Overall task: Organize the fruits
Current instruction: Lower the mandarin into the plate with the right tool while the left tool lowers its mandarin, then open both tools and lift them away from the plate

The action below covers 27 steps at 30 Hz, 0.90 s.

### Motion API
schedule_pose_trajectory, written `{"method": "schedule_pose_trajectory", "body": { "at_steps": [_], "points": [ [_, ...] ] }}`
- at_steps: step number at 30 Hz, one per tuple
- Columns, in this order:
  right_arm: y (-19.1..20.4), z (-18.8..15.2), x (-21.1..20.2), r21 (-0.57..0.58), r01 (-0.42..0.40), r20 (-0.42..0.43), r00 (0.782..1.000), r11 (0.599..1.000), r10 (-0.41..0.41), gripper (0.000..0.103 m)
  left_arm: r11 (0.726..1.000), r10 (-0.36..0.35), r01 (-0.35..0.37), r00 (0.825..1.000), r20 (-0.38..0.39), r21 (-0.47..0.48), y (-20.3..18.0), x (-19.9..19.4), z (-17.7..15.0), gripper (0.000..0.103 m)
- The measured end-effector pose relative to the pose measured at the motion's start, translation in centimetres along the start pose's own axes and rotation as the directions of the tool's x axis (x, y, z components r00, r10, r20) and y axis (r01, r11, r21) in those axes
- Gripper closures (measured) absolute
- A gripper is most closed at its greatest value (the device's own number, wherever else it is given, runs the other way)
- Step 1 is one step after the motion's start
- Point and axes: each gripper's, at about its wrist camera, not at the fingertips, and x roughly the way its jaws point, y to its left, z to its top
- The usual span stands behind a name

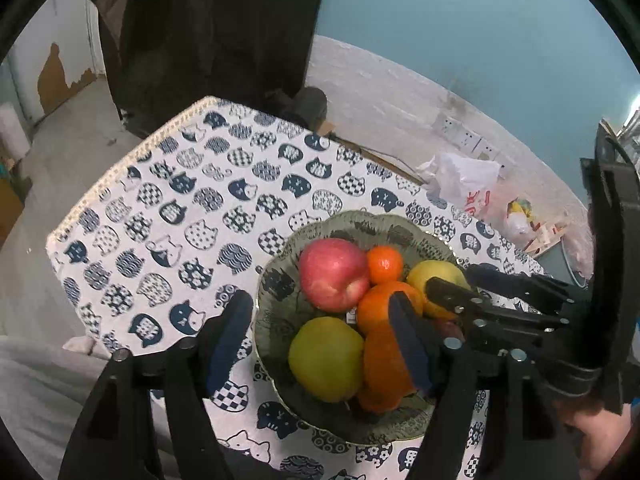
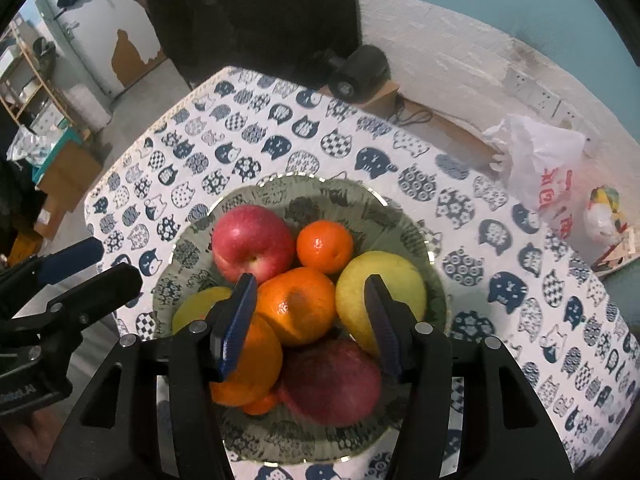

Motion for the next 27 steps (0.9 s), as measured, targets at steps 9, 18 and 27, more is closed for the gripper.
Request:
{"method": "schedule_pose_trajectory", "body": {
  "at_steps": [9,18,27],
  "points": [
    [-0.3,0.0,-6.0,0.027,0.047,0.103,0.993,0.999,-0.05,0.036,0.997,0.002,-0.009,0.996,0.086,0.073,-1.7,-4.2,0.3,0.022],
    [0.3,-0.6,-11.4,0.029,0.112,0.201,0.973,0.993,-0.116,0.024,0.988,0.048,-0.072,0.984,0.172,0.135,-2.8,-8.0,0.2,0.016],
    [1.0,-2.2,-15.1,0.003,0.149,0.257,0.956,0.989,-0.144,0.02,0.985,0.046,-0.075,0.981,0.186,0.152,-3.7,-10.1,0.0,0.013]
  ]
}}
